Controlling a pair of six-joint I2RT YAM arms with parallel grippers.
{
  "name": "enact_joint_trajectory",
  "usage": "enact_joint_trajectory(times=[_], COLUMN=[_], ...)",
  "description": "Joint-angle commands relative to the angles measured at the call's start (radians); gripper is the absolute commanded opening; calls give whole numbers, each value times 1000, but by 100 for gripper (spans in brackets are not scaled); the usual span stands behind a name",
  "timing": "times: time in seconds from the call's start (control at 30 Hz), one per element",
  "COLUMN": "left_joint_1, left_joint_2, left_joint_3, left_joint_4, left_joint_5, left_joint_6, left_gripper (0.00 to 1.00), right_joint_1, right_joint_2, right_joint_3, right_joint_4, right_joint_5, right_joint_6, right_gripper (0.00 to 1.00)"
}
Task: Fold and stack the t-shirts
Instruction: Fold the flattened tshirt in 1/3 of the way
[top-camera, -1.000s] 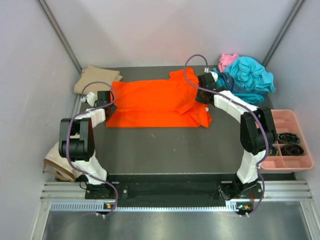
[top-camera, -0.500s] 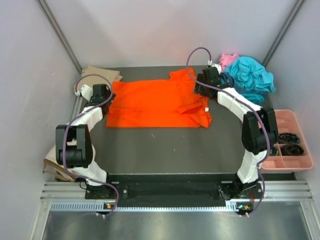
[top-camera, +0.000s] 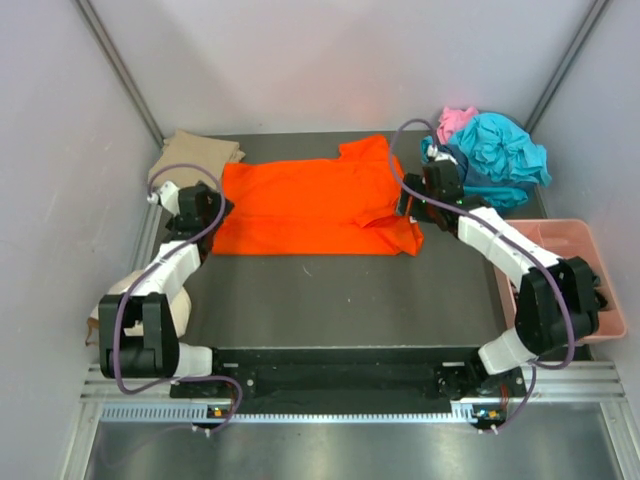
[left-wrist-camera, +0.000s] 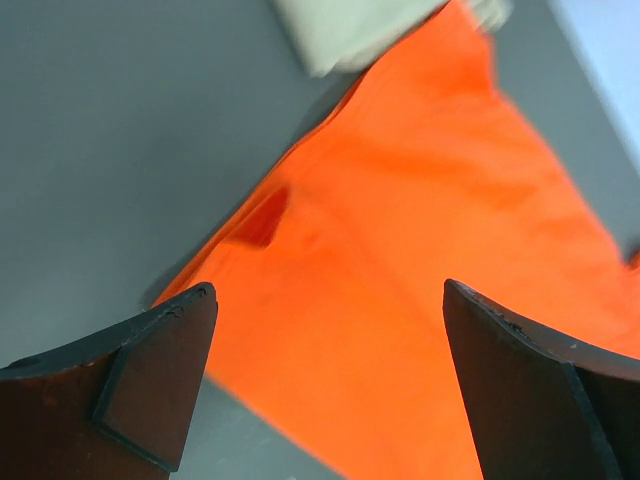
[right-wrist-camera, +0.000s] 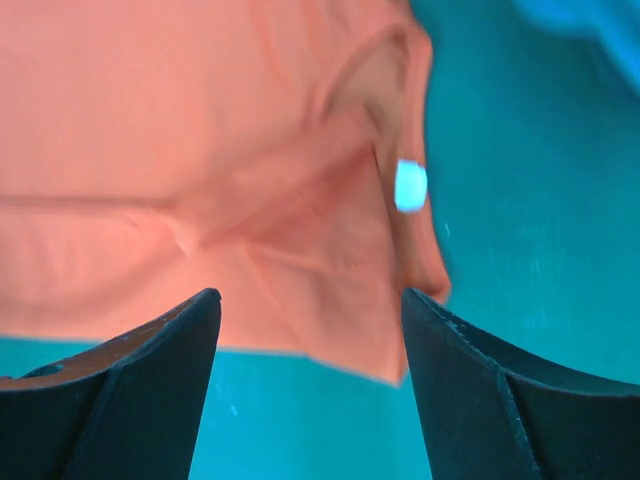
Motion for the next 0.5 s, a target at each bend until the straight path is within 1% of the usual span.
enact_joint_trajectory(times=[0.0,0.17,0.47], left_joint_1=[-40,-58,-69], left_joint_2=[-23,8,94], left_joint_3=[-83,-130,-130], left_joint_4=[58,75,101], left_joint_5=[44,55,55], left_joint_6=[33,33,51], left_gripper=[99,99,99], right_joint_1=[2,2,2], right_joint_2=[-77,-132,-124], right_joint_3=[-99,-198,-268], right_joint_4=[-45,-46,-9], right_joint_5=[-12,7,7], right_joint_6=[22,41,52], right_gripper=[73,73,71])
